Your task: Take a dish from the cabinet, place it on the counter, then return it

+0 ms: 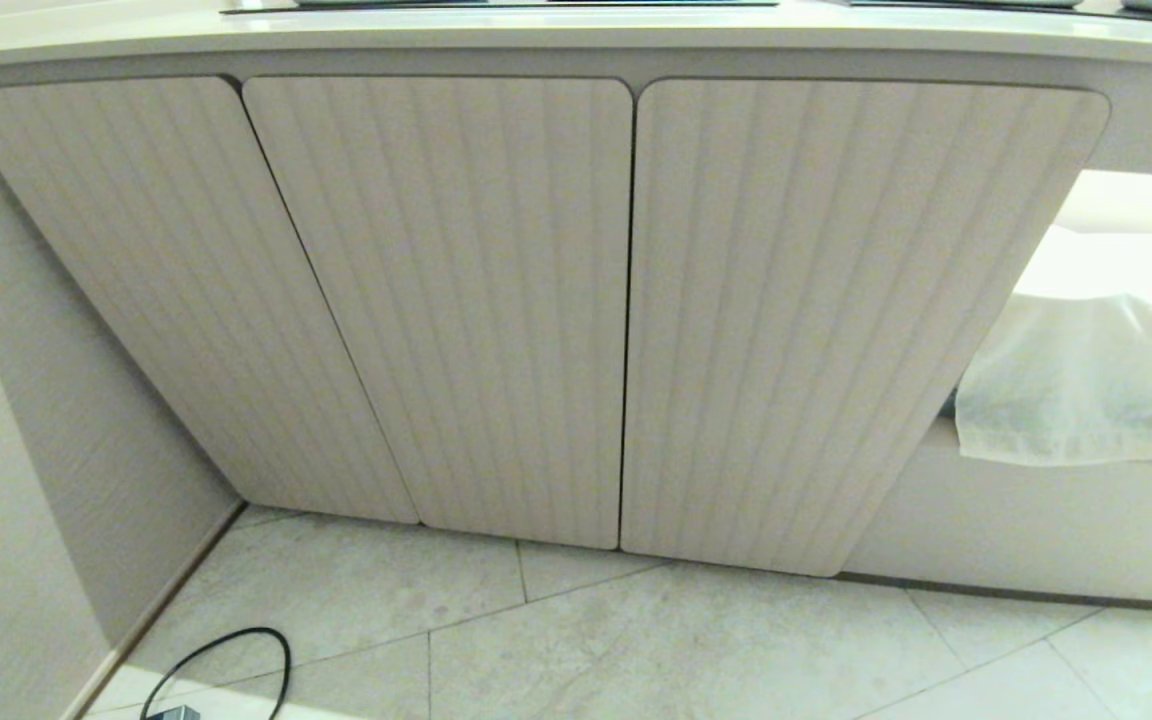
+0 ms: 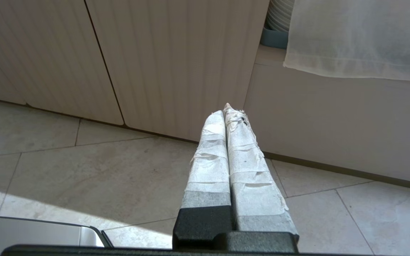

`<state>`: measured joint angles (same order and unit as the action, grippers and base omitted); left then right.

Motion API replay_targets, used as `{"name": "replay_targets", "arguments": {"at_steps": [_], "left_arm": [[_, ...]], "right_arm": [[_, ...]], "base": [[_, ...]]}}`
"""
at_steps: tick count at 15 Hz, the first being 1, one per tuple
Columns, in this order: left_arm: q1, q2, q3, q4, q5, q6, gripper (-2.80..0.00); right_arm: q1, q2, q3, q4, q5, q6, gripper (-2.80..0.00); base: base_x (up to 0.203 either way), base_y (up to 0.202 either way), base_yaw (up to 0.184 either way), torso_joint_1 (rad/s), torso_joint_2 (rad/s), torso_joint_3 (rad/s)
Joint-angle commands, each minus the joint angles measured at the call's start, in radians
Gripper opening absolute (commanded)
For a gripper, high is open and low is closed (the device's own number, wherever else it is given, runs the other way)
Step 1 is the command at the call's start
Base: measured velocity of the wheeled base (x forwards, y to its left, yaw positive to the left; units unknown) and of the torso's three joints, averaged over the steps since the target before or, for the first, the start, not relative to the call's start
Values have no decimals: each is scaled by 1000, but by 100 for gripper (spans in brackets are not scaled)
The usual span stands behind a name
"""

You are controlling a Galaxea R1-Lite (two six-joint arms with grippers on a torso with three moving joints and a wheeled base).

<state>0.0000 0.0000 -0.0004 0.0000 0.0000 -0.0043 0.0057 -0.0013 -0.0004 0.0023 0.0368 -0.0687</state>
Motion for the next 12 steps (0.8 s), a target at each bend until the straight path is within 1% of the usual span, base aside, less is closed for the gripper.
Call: {"name": "replay_targets", "arguments": {"at_steps": [1, 6, 8, 12], "left_arm": [[0, 0, -1, 0, 0, 0, -280], [0, 0, 0, 0, 0, 0, -280], [0, 0, 0, 0, 0, 0, -280], [0, 0, 0, 0, 0, 0, -280]], "right_arm": [[0, 1, 0, 1, 0, 3, -280], [0, 1, 0, 1, 2, -17, -280], [0, 1, 0, 1, -1, 11, -280], [-1, 1, -1, 1, -2, 7, -280]], "base": [[0, 0, 0, 0, 0, 0], [0, 0, 0, 0, 0, 0], [0, 0, 0, 0, 0, 0], [0, 0, 0, 0, 0, 0]]}}
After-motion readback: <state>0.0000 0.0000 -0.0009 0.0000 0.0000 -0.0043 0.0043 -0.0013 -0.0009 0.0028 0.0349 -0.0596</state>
